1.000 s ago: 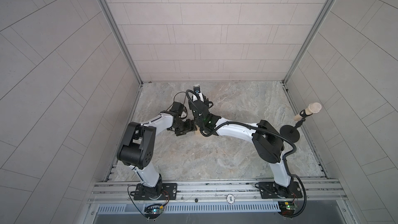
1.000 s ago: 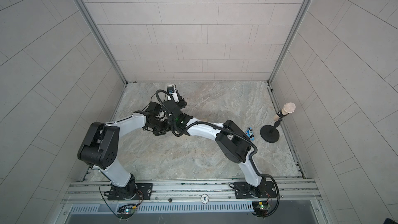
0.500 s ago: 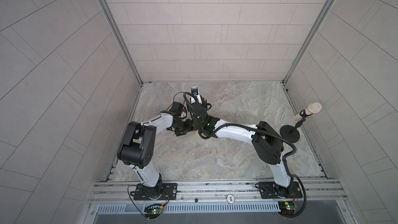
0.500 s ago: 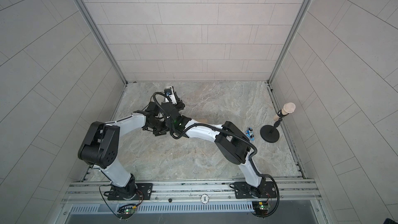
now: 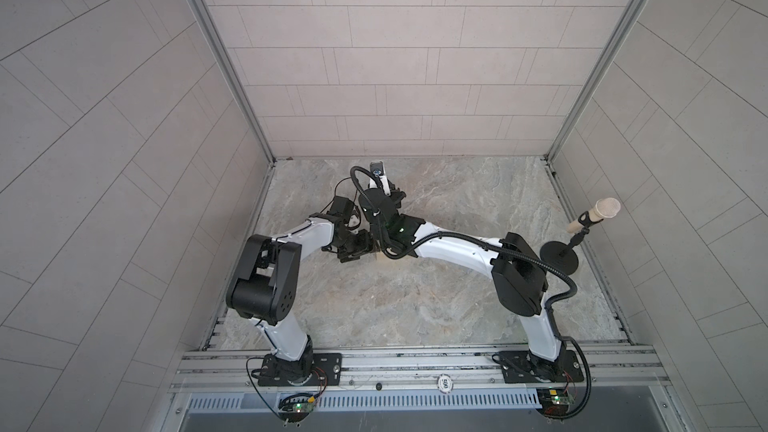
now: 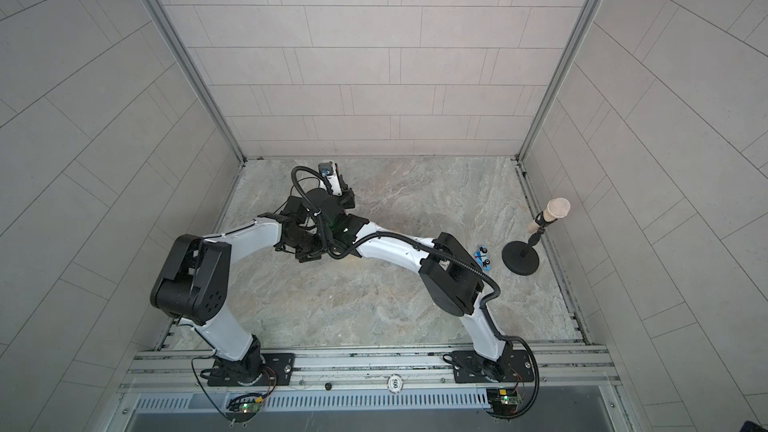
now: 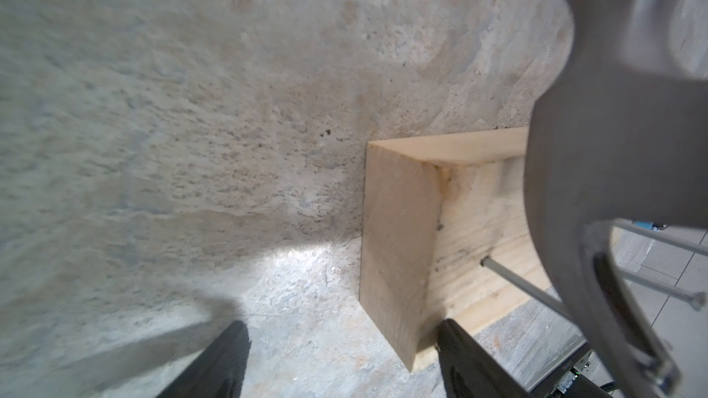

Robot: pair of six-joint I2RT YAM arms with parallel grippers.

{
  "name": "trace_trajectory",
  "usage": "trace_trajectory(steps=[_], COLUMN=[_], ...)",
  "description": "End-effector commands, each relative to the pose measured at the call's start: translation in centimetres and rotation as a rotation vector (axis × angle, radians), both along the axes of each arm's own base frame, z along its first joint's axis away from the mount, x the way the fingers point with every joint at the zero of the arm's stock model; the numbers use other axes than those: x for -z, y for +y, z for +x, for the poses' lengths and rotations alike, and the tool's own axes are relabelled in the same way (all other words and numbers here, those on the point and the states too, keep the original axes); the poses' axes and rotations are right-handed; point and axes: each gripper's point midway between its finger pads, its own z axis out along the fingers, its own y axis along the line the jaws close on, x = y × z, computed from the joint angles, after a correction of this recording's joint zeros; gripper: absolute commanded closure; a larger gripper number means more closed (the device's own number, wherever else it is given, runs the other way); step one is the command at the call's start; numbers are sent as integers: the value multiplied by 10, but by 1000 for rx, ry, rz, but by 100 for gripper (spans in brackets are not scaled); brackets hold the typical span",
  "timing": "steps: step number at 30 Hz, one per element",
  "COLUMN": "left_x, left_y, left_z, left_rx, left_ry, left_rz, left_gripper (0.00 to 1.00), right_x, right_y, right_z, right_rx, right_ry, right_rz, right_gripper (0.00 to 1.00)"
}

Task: Use a claw hammer to pull out a nail
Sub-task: Remove the nail from the mounting plate.

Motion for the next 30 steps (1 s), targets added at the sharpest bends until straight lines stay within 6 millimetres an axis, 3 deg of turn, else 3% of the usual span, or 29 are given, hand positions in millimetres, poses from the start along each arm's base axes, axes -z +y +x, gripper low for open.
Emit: trace_trajectory(steps=[1,14,30], left_x=[31,24,70], left_y=[25,13,54], left_z=[-29,-29,-67], left_rx=[5,41,-9], left_ry=[127,91,238], left_rz=[154,178,428], left_gripper=[20,19,19], right_x=[-17,-1,8], right_y=[-12,-31,-60], right_z=[2,14,41], right_rx=[53,92,128], right_ry=[4,126,324], right_rz=[25,44,-25], right_gripper=[100,100,100])
